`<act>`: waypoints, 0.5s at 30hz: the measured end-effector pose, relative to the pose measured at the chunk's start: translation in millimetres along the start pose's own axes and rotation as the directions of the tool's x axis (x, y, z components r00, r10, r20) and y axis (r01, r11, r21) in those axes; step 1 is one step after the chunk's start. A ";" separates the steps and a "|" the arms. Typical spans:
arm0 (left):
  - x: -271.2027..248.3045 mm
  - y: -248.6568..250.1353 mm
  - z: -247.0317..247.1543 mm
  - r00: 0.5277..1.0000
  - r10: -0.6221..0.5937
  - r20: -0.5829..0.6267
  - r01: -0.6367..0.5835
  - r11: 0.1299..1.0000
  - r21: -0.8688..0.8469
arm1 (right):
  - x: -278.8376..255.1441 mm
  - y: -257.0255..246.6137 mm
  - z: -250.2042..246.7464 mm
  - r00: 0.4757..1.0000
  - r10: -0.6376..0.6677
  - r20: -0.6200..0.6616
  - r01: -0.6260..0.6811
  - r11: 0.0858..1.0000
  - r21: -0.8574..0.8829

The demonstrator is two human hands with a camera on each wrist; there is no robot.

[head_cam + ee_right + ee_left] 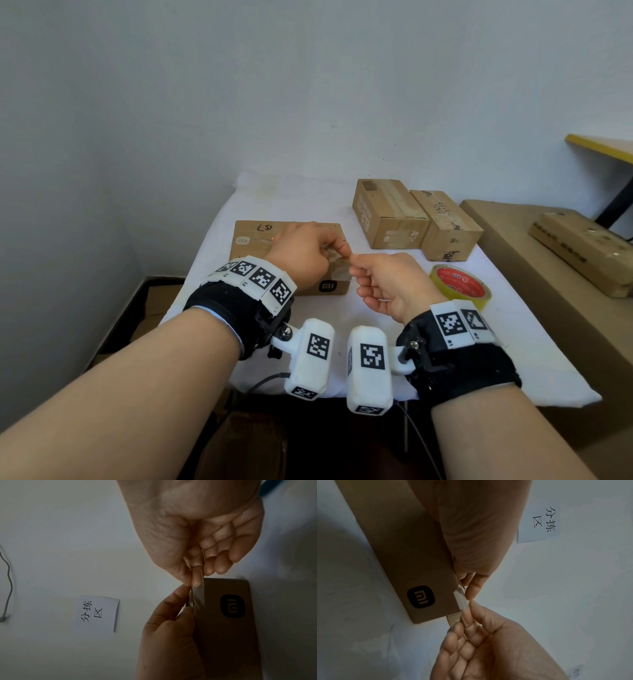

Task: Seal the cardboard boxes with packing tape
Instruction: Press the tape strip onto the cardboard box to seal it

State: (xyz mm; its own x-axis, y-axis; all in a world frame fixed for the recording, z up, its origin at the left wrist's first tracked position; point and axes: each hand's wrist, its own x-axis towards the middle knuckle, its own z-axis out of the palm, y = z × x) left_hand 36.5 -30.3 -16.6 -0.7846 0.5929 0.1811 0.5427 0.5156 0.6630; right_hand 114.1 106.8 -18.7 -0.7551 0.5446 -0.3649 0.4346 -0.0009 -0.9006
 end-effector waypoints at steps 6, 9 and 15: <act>1.6 -0.4 1.9 1.000 -0.029 0.005 0.029 1.000 -0.012 | 0.3 -0.2 -1.9 1.000 0.018 -0.014 -0.018 1.000 -0.007; 2.0 -0.8 0.9 1.000 -0.026 0.015 0.026 1.000 -0.006 | -1.0 -0.2 -2.8 1.000 0.023 -0.004 -0.023 1.000 -0.013; 1.0 -0.5 0.2 1.000 -0.027 0.014 0.027 0.999 -0.018 | -0.5 1.7 -4.0 0.999 0.038 0.017 -0.038 0.999 -0.017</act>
State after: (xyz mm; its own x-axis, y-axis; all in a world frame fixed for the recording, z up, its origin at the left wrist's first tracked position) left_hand 35.6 -29.8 -16.9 -0.7947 0.5873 0.1532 0.5158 0.5204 0.6805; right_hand 117.1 109.8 -19.1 -0.7463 0.5297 -0.4031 0.4713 -0.0070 -0.8819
